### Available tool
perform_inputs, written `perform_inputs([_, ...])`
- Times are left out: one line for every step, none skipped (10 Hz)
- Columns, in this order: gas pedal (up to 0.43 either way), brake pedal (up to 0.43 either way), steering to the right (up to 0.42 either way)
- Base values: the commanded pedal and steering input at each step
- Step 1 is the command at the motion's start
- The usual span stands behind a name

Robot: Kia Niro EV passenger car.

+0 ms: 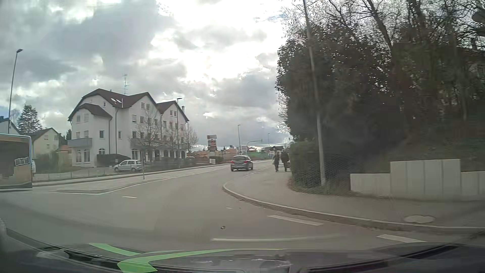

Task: Follow the waypoints while adhering to traffic rules and regulations

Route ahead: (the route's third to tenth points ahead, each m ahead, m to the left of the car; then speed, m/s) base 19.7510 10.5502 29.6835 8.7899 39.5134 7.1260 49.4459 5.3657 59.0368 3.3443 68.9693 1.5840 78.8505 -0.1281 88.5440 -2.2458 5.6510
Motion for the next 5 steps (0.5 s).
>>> perform_inputs([0.098, 0.000, -0.353])
perform_inputs([0.098, 0.000, -0.333])
perform_inputs([0.098, 0.000, -0.306])
perform_inputs([0.110, 0.000, -0.266])
perform_inputs([0.110, 0.000, -0.233])
